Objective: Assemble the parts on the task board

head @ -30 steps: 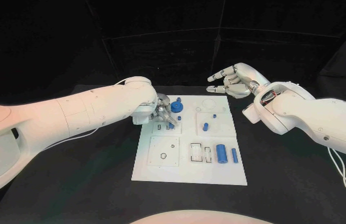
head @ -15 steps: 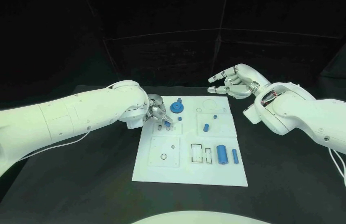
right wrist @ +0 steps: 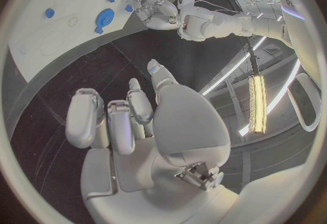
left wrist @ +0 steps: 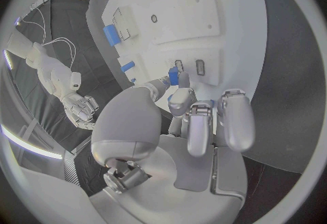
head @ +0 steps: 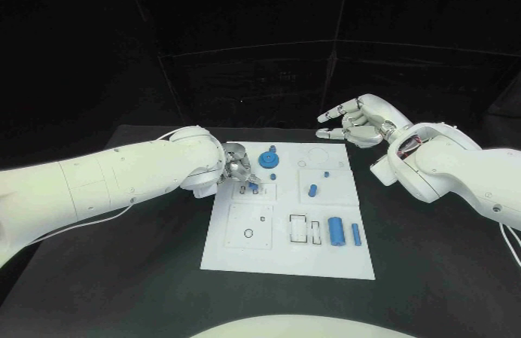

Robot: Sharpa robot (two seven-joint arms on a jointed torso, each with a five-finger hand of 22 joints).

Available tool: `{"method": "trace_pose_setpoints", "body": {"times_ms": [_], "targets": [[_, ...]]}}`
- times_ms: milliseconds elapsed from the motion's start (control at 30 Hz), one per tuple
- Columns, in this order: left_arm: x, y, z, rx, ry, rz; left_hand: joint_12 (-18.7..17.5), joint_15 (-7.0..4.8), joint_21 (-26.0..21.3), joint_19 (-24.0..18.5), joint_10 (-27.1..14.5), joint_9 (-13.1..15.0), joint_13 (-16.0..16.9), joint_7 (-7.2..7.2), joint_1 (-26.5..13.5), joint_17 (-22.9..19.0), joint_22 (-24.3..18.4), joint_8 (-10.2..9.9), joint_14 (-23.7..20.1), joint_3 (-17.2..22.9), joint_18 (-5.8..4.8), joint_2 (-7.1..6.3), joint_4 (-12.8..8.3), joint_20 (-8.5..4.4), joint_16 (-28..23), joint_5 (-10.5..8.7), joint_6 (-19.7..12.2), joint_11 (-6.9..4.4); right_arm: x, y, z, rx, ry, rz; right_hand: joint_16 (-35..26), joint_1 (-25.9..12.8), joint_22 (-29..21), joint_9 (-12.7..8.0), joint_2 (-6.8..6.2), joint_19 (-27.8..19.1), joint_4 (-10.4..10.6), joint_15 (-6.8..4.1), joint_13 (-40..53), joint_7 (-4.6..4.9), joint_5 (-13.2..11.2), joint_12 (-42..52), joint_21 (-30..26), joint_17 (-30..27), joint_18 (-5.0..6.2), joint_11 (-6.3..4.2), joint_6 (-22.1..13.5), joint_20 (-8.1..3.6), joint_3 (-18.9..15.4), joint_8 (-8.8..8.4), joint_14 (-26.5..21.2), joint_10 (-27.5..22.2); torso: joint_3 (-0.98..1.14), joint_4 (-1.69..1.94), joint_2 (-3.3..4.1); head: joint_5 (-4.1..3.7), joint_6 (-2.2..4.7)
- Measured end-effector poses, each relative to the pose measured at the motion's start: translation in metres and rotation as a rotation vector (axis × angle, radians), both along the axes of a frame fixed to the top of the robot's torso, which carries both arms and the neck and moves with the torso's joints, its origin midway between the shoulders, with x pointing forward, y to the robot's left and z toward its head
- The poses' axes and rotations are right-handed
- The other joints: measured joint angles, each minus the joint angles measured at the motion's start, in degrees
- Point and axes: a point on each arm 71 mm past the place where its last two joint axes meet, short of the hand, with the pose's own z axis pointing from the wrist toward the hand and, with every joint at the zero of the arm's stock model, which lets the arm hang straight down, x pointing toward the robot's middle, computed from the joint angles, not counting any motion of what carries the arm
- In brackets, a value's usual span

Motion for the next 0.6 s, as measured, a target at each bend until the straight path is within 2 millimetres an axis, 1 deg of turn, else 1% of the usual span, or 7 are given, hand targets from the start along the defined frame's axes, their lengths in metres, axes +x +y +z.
{"method": "trace_pose_setpoints", "body": {"times_ms": [267,367,600], "targets": [[-0.0007,-0.0018,-0.0061,0.015,-0.005,-0.005,0.00,0.00,-0.22,0.00,-0.01,0.05,0.00,0.09,-0.25,0.00,-0.17,-0.01,0.00,0.49,0.00,-0.25,-0.48,0.00,0.00,-0.02,-0.07,0.00,0.0001,0.0002,-0.0002,-0.001,0.002,0.002,-0.27,0.00,0.01,0.00,0.00,0.00,0.00,0.00,-0.10,0.00,0.00,0.00,0.00,-0.01,0.00,0.00,0.00,0.00,0.00,0.20,0.00,0.00,0.00,-0.07,0.01,0.09,-0.16],[-0.0006,-0.0021,-0.0065,0.019,-0.006,-0.007,0.00,0.00,-0.22,0.00,-0.01,0.09,0.00,0.09,-0.25,0.00,-0.17,-0.01,0.00,0.55,0.00,-0.25,-0.55,0.00,0.00,-0.05,-0.07,0.01,0.0001,0.0003,-0.0002,-0.001,0.002,0.002,-0.27,0.00,0.01,0.00,0.00,0.00,0.00,0.00,-0.10,0.00,0.00,0.00,0.00,-0.01,0.00,0.00,0.00,0.00,0.00,0.20,0.00,0.00,0.03,-0.09,0.01,0.09,-0.22],[-0.0010,-0.0044,-0.0068,0.025,-0.002,-0.020,0.00,0.00,-0.22,0.00,-0.01,0.09,-0.11,0.10,-0.21,0.00,-0.33,0.21,0.00,0.56,0.00,-0.21,-0.55,0.00,0.00,-0.20,-0.08,0.01,0.0001,0.0004,-0.0003,-0.001,0.003,0.003,-0.27,0.00,0.01,0.00,0.00,0.00,0.00,0.00,-0.09,0.00,0.00,0.00,0.00,-0.01,0.00,0.00,0.00,0.00,0.00,0.19,0.00,0.00,0.04,-0.10,0.02,0.03,-0.26]]}}
